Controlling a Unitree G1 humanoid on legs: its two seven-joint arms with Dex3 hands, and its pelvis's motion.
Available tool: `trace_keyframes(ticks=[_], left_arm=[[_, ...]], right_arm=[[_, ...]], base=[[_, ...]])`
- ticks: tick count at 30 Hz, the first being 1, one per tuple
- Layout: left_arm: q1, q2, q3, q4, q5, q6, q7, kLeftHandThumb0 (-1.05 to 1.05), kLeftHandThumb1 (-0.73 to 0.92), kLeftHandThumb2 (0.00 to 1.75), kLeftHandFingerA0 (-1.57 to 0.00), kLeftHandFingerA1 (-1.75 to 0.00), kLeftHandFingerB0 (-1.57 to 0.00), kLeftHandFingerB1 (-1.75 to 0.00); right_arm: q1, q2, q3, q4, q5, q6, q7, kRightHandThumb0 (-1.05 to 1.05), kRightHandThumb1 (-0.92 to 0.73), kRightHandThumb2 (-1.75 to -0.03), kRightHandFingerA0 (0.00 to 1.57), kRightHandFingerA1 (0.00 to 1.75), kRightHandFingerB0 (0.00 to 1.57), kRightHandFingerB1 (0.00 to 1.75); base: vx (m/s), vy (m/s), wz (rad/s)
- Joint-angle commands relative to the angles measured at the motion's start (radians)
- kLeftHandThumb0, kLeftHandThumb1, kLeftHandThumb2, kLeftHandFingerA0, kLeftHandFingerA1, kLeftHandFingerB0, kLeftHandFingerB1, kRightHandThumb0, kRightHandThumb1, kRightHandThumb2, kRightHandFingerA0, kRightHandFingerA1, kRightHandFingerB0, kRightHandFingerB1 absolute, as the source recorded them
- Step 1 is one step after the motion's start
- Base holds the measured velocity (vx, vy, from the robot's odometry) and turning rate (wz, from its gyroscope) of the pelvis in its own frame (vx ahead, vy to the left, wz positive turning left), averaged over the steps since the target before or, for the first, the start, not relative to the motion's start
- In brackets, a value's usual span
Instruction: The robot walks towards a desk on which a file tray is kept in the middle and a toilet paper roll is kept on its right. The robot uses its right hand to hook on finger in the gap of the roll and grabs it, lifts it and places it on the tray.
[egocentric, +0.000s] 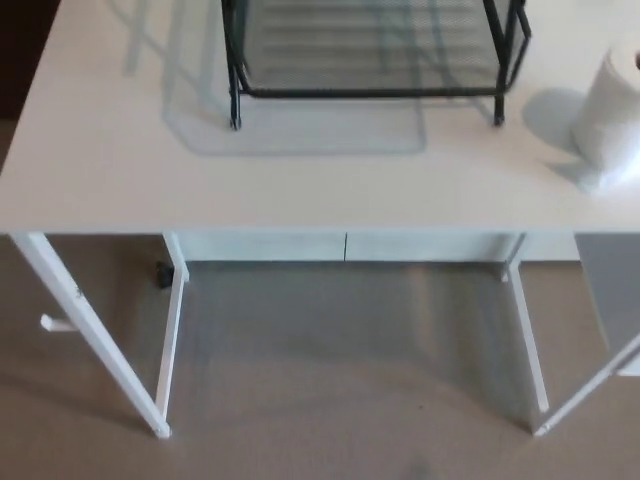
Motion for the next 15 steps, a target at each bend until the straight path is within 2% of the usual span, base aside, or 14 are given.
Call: trace_keyframes(ticks=[1, 3, 4, 8, 9, 10, 11, 13, 14, 15], left_arm=[[0.007, 0.010, 0.003, 0.011, -0.003, 0.010, 0.003, -0.71, 0.81, 0.64, -0.24, -0.67, -0.29, -0.61], [0.011, 0.009, 0.007, 0.010, -0.007, 0.004, -0.001, -0.71, 0.81, 0.64, -0.24, -0.67, -0.29, -0.60], [0.015, 0.011, 0.002, 0.004, -0.002, 0.000, -0.003, -0.71, 0.82, 0.64, -0.26, -0.69, -0.29, -0.61], [0.016, 0.009, 0.011, 0.007, -0.010, 0.003, -0.004, -0.70, 0.82, 0.64, -0.28, -0.67, -0.30, -0.60], [0.014, 0.009, 0.011, 0.006, -0.010, 0.007, -0.001, -0.70, 0.81, 0.64, -0.29, -0.68, -0.31, -0.61], [0.012, 0.006, 0.014, 0.008, -0.012, 0.012, 0.006, -0.69, 0.81, 0.64, -0.31, -0.68, -0.32, -0.60], [0.010, 0.006, 0.017, 0.011, -0.014, 0.012, 0.007, -0.70, 0.81, 0.64, -0.28, -0.67, -0.30, -0.60], [0.012, 0.007, 0.014, 0.008, -0.010, 0.010, 0.006, -0.70, 0.81, 0.64, -0.28, -0.67, -0.30, -0.60], [0.014, 0.007, 0.011, 0.009, -0.006, -0.001, 0.001, -0.70, 0.82, 0.65, -0.27, -0.67, -0.29, -0.60], [0.016, 0.009, 0.013, 0.003, -0.010, 0.003, -0.006, -0.70, 0.82, 0.65, -0.25, -0.67, -0.28, -0.60]], right_arm=[[0.003, -0.021, 0.018, 0.020, -0.011, -0.018, 0.004, -0.70, -0.47, -0.81, 0.01, 0.34, 0.12, 0.41], [0.001, -0.017, 0.003, 0.024, 0.014, -0.014, 0.015, -0.68, -0.45, -0.79, 0.02, 0.33, 0.12, 0.42], [0.000, -0.038, 0.059, 0.023, -0.049, -0.029, -0.008, -0.77, -0.51, -0.91, 0.00, 0.33, 0.08, 0.37], [0.005, -0.042, 0.064, 0.010, -0.026, -0.014, 0.001, -0.73, -0.47, -0.85, 0.00, 0.28, 0.11, 0.40], [0.006, -0.027, 0.048, 0.007, -0.010, -0.009, -0.024, -0.72, -0.46, -0.81, 0.03, 0.33, 0.17, 0.42], [0.009, -0.011, 0.042, -0.001, -0.009, 0.003, -0.064, -0.71, -0.48, -0.85, 0.01, 0.29, 0.13, 0.43], [0.008, -0.022, 0.060, -0.008, -0.026, 0.016, -0.042, -0.70, -0.50, -0.86, 0.00, 0.26, 0.10, 0.38], [0.007, -0.031, 0.068, -0.012, -0.029, 0.024, -0.019, -0.70, -0.50, -0.86, 0.00, 0.26, 0.10, 0.38], [-0.006, -0.045, 0.080, 0.008, -0.037, -0.003, 0.013, -0.72, -0.50, -0.87, 0.00, 0.28, 0.09, 0.35], [0.008, -0.024, 0.043, 0.007, -0.004, -0.023, -0.032, -0.72, -0.46, -0.83, 0.02, 0.34, 0.17, 0.44]], base=[[0.13, -0.031, 0.03], [0.15, -0.062, 0.10], [0.14, -0.116, 0.13], [0.11, -0.292, -0.06], [0.10, -0.389, 0.01], [0.13, -0.156, -0.13], [0.13, -0.087, -0.07], [0.10, -0.034, -0.05], [0.10, 0.004, -0.06], [0.10, 0.033, -0.07]])
